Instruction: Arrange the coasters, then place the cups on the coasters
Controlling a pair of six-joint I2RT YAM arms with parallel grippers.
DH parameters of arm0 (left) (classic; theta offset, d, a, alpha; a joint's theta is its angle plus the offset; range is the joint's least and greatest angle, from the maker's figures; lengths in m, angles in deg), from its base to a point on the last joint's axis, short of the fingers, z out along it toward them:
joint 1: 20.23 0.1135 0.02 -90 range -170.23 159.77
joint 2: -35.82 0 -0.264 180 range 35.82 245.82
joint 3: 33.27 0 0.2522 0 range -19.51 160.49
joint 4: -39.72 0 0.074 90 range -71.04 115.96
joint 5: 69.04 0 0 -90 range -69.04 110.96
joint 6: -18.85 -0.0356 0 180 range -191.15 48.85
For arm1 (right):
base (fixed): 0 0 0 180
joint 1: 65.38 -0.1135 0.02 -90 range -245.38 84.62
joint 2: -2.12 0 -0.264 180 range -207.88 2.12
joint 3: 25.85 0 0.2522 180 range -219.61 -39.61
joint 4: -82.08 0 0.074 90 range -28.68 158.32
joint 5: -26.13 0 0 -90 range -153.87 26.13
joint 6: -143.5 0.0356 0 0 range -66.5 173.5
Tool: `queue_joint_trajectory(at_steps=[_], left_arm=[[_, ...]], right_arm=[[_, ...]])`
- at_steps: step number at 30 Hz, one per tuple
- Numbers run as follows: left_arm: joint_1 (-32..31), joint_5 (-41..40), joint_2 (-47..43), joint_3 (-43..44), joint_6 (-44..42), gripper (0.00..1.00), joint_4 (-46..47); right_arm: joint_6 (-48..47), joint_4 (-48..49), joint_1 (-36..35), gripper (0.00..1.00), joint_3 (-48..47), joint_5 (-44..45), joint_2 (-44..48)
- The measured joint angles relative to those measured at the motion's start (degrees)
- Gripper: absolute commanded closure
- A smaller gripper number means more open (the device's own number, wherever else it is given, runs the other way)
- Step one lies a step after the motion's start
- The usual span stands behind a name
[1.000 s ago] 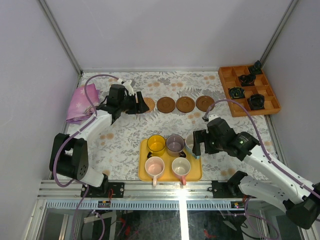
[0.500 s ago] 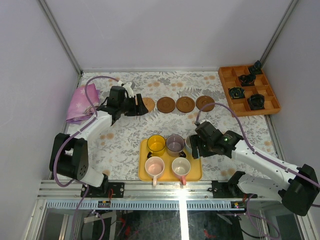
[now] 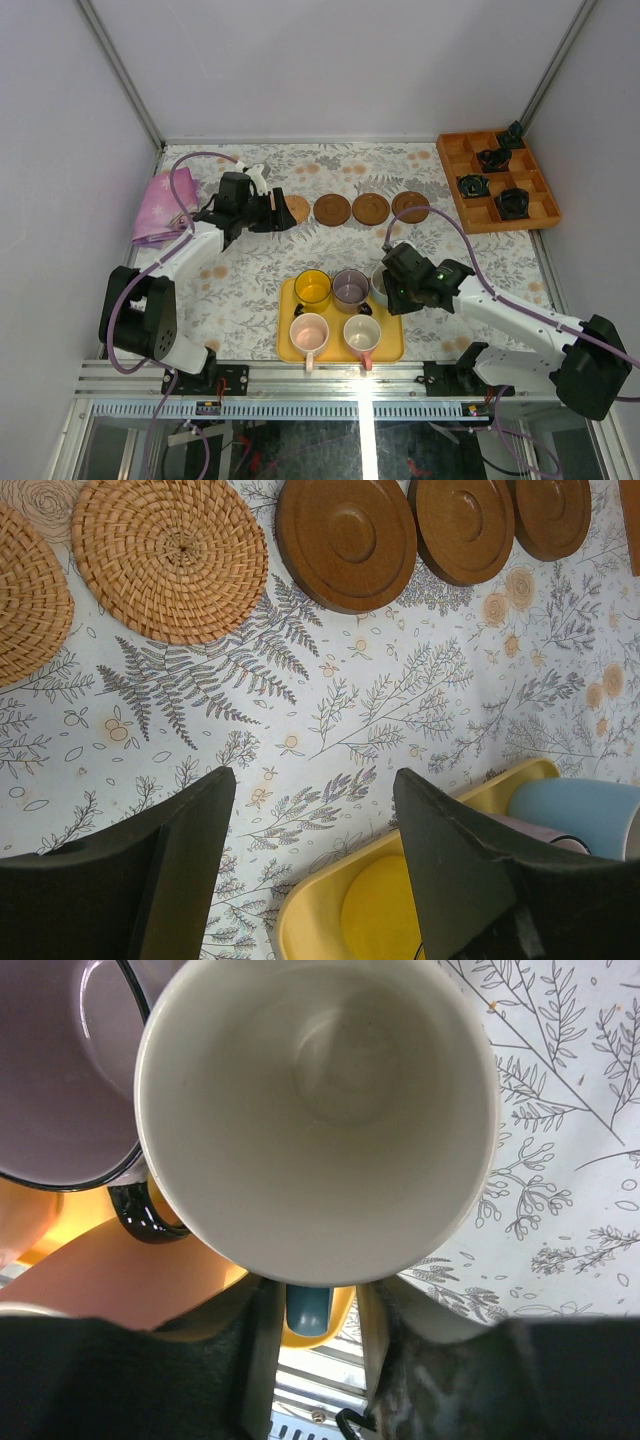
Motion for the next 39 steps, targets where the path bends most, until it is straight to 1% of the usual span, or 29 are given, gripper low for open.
queue_joint_trajectory(at_steps=[3, 4, 10, 16, 19, 24, 30, 34, 36, 39], left_arm=[[0.00, 0.00, 0.00, 0.00, 0.00, 0.35, 0.00], [0.00, 0.00, 0.00, 0.00, 0.00, 0.35, 0.00], [0.00, 0.00, -0.63, -0.20, 0.07, 0.35, -0.04], [0.00, 0.00, -2.23, -0.44, 0.09, 0.35, -0.04], [0.00, -0.35, -2.54, -0.44, 0.07, 0.35, -0.15], [0.00, -2.16, -3.96, -0.39, -0.24, 0.34, -0.68], [0.00, -3.87, -4.20, -0.31, -0.57, 0.34, -0.98], [0.00, -4.17, -3.67, 0.07, -0.52, 0.34, -0.81], [0.00, -4.35, -2.97, 0.74, -0.39, 0.34, -0.74], [0.00, -4.55, -1.51, 2.38, -0.07, 0.33, -0.28]], right_arm=[[0.04, 0.37, -0.22, 0.99, -0.02, 0.37, -0.37], [0.11, 0.48, -0.26, 1.00, -0.02, 0.52, -0.37], [0.11, -0.22, -0.85, 1.00, -0.22, 1.90, -0.37], [0.35, -4.33, -1.75, 1.00, -3.08, 4.96, -0.20], [0.33, -7.37, -1.88, 1.00, -6.25, 8.85, 0.00], [0.11, -9.62, -1.88, 1.00, -11.08, 15.21, 0.37], [-2.14, -8.68, -1.88, 1.00, -13.68, 23.98, 0.31], [-5.20, -6.84, -1.29, 1.00, -15.13, 29.14, -2.32], [-7.19, -4.87, 0.33, 1.00, -16.02, 29.62, -4.17], [-10.60, 0.11, 6.58, 1.00, -16.55, 28.41, -6.84]])
